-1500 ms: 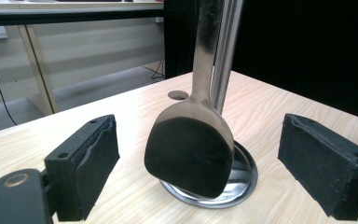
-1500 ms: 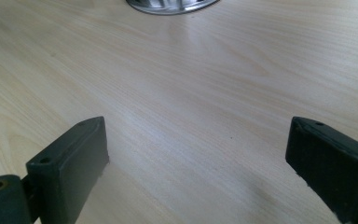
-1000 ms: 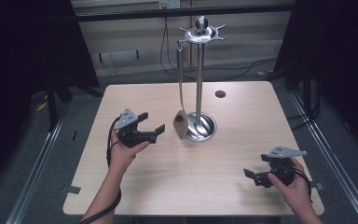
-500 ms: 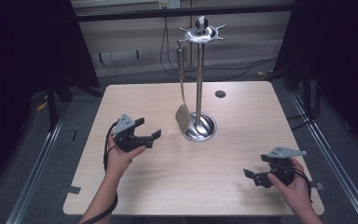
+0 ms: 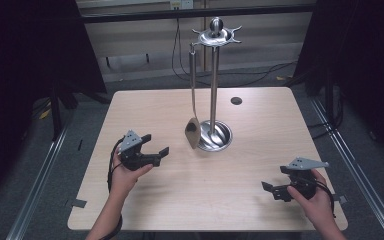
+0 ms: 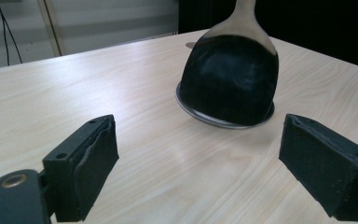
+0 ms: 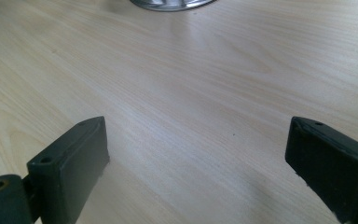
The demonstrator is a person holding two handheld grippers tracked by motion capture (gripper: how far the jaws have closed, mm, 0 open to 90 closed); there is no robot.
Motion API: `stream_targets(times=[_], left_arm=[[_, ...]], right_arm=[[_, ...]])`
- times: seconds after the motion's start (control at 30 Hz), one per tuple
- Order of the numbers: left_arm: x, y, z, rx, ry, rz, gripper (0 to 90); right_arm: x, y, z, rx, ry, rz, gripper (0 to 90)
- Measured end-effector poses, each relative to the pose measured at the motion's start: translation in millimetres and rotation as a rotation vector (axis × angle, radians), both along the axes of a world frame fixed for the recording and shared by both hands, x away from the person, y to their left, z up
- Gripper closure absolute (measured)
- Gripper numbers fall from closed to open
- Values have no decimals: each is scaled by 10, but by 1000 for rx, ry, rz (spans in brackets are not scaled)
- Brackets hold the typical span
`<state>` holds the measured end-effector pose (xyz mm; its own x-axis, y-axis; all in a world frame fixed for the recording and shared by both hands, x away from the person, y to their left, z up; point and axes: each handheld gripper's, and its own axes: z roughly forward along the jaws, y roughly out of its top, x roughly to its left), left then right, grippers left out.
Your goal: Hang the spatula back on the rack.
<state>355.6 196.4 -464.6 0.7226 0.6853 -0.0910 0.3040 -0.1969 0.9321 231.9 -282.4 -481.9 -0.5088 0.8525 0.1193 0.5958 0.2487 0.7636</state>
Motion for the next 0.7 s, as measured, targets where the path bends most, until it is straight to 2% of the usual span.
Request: stream_targets(times=[0.03, 0.1, 0.13, 0.23, 0.27, 0.3, 0.37, 0.47, 0.53, 0.6, 0.7], left_arm=[[-7, 5, -5, 16, 1, 13, 113], [-16, 14, -29, 19, 3, 16, 113], [-10, 23, -45, 10, -2, 5, 113], [-21, 38, -67, 11, 6, 26, 113], [-11, 48, -86, 3, 4, 13, 113], [-19, 56, -90, 19, 4, 26, 113], [-27, 77, -104, 26, 4, 29, 113], [-29, 86, -107, 11, 4, 26, 113], [-46, 91, -102, 24, 0, 53, 113], [-50, 106, -115, 14, 8, 32, 112], [-55, 114, -124, 23, 8, 40, 112]], right_arm=[[0, 0, 0, 0, 0, 0, 55], [-1, 6, 2, 1, 5, -2, 55], [0, 11, 2, 2, 3, 0, 55], [-2, 14, 3, 0, 5, 0, 55], [-2, 13, 2, -1, 4, 0, 55], [-3, 10, 2, -2, 3, 2, 55], [-4, 6, -1, -3, 4, 3, 55], [-3, 4, -5, -2, 7, 2, 55], [-1, 1, -10, -4, 7, 2, 54], [-1, -4, -12, -4, 5, 2, 54], [-6, -5, -16, -5, 6, -1, 54]])
